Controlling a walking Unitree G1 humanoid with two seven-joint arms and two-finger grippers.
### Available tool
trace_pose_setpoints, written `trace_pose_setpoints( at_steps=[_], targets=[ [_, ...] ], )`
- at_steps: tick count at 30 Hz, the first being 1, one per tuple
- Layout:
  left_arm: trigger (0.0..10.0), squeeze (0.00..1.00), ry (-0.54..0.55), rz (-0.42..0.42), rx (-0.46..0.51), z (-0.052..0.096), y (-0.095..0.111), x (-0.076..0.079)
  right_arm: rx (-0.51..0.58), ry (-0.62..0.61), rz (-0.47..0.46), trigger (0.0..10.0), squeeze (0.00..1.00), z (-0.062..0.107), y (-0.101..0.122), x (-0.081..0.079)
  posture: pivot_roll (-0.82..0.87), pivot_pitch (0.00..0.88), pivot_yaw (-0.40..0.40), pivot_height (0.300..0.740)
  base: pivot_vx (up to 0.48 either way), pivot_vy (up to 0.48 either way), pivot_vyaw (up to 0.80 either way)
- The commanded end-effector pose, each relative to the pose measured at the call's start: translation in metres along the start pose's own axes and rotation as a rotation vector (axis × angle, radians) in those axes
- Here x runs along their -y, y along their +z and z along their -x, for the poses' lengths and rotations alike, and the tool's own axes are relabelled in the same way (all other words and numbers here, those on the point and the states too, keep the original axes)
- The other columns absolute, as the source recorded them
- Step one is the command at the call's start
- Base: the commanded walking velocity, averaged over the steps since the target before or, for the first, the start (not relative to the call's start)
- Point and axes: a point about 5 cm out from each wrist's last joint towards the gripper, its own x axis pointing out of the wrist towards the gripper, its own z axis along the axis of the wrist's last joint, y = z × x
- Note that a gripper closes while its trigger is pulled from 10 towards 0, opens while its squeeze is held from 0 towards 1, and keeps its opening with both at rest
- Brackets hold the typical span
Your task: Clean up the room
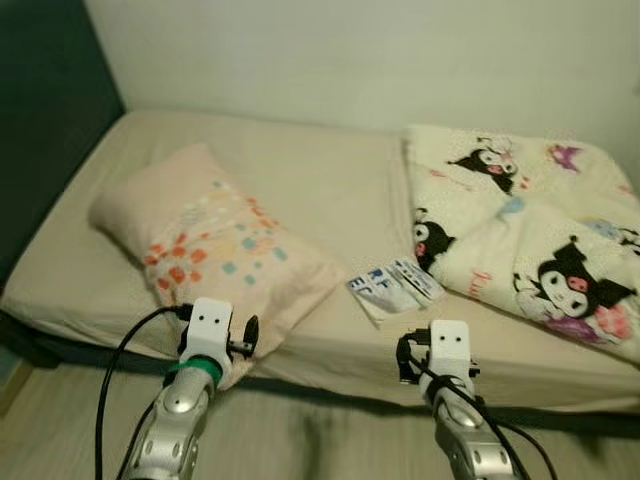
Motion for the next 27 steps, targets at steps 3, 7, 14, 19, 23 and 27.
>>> trace_pose_setpoints(
  at_steps=[3, 7, 14, 19, 23, 27],
  targets=[
    [10.0, 0.00, -0.006, 0.010, -0.005, 0.0013, -0.0015, 0.0006, -0.015, -0.008, -0.002, 10.0, 0.00, 0.0015, -0.0046, 0.0039, 0.12, 0.018, 0.025, 0.740, 0.311, 0.000, 0.00],
    [10.0, 0.00, -0.009, 0.006, -0.004, 0.0013, -0.0014, 0.0007, -0.023, -0.004, -0.009, 10.0, 0.00, 0.0019, -0.0056, 0.0036, 0.12, 0.018, 0.025, 0.740, 0.312, 0.000, -0.15],
    [10.0, 0.00, -0.013, -0.003, -0.002, 0.0012, -0.0007, 0.0001, -0.036, -0.023, -0.032, 10.0, 0.00, 0.0029, -0.0087, 0.0061, 0.13, 0.019, 0.031, 0.740, 0.307, 0.000, -0.80],
    [10.0, 0.00, -0.022, -0.019, 0.001, 0.0011, 0.0002, -0.0007, -0.041, -0.049, -0.050, 10.0, 0.00, 0.0034, -0.0104, 0.0082, 0.13, 0.016, 0.037, 0.740, 0.297, 0.000, 0.00],
    [10.0, 0.00, -0.014, -0.037, 0.005, 0.0010, 0.0009, -0.0014, -0.037, -0.044, -0.048, 10.0, 0.00, 0.0035, -0.0108, 0.0076, 0.14, 0.009, 0.036, 0.740, 0.207, 0.000, 0.00],
    [10.0, 0.00, -0.008, -0.046, 0.006, 0.0008, 0.0011, -0.0018, -0.035, -0.041, -0.048, 10.0, 0.00, 0.0034, -0.0107, 0.0073, 0.14, 0.009, 0.036, 0.740, 0.000, 0.000, 0.00]
  ],
)
